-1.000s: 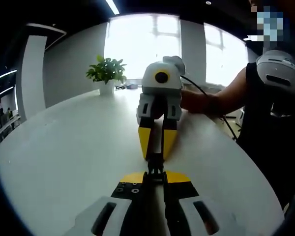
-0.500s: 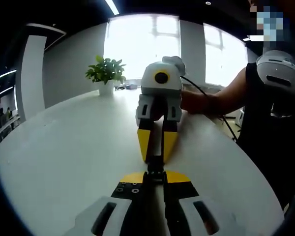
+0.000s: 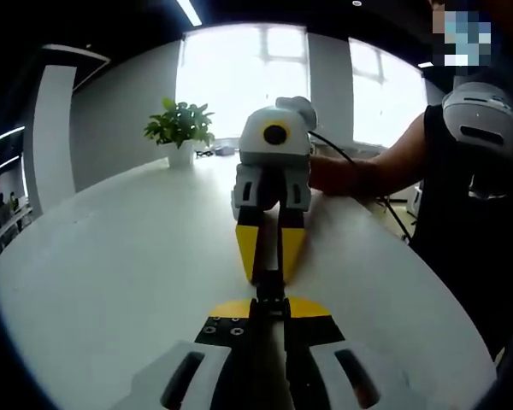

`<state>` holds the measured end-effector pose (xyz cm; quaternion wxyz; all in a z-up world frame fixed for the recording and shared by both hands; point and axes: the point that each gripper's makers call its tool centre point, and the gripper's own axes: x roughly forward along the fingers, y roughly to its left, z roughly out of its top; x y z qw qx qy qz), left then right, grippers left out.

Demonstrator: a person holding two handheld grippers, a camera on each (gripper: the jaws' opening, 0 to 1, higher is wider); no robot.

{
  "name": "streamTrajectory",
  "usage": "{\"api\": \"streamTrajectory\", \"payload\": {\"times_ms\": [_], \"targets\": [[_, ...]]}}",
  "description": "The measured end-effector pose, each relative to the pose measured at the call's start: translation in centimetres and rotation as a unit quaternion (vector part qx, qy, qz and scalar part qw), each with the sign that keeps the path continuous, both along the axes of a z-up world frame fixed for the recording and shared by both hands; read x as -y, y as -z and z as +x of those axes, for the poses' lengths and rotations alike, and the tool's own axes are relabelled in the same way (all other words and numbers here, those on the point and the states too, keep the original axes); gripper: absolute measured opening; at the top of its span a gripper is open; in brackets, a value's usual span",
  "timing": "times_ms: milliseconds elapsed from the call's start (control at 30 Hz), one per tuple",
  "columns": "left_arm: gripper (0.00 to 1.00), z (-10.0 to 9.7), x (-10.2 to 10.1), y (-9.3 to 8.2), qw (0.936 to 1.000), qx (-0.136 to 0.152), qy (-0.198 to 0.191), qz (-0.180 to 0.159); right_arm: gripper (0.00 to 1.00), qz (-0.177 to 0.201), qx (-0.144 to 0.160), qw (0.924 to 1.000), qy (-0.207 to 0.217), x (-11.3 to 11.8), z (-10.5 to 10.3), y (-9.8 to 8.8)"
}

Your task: Snap the two parts of the plastic buckle together until the buckle closes and remains connected.

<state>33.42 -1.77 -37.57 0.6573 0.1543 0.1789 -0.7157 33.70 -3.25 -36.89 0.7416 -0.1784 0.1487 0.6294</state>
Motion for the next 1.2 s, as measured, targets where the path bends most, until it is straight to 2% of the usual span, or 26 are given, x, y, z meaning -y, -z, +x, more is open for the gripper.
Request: {"api": "streamTrajectory", "payload": {"times_ms": [467, 600, 633, 667, 700, 767, 1200], "targets": [[0.08, 0.0, 0.3, 0.0, 0.9999, -0.007, -0.008, 0.007, 0.09, -0.001, -0.018, 0.9998, 0.011, 0.0, 0.1, 0.1], [0.07, 0.2, 0.8, 0.0, 0.9997, 0.006, -0.019, 0.014, 0.08, -0.004, -0.016, 0.9997, 0.019, 0.0, 0.4, 0.1], [0.07, -0.1, 0.9, 0.3, 0.9996, -0.005, -0.02, 0.02, 0.08, -0.006, -0.029, 0.9994, 0.017, -0.2, -0.1, 0.2], [0.07, 0.2, 0.9, 0.3, 0.9997, 0.001, -0.021, 0.015, 0.08, -0.004, -0.016, 0.9998, 0.014, -0.2, 0.0, -0.2], [0.07, 0.1, 0.9, 0.4, 0.9996, -0.013, -0.02, 0.013, 0.08, -0.004, -0.017, 0.9998, 0.014, -0.1, 0.0, -0.1], [0.07, 0.3, 0.9, 0.6, 0.9997, -0.011, -0.018, 0.01, 0.08, -0.006, -0.014, 0.9998, 0.014, -0.2, -0.2, 0.0], [0.08, -0.2, 1.4, 0.2, 0.9998, -0.006, -0.016, 0.009, 0.09, -0.002, -0.014, 0.9997, 0.022, 0.0, 0.1, 0.1]]}}
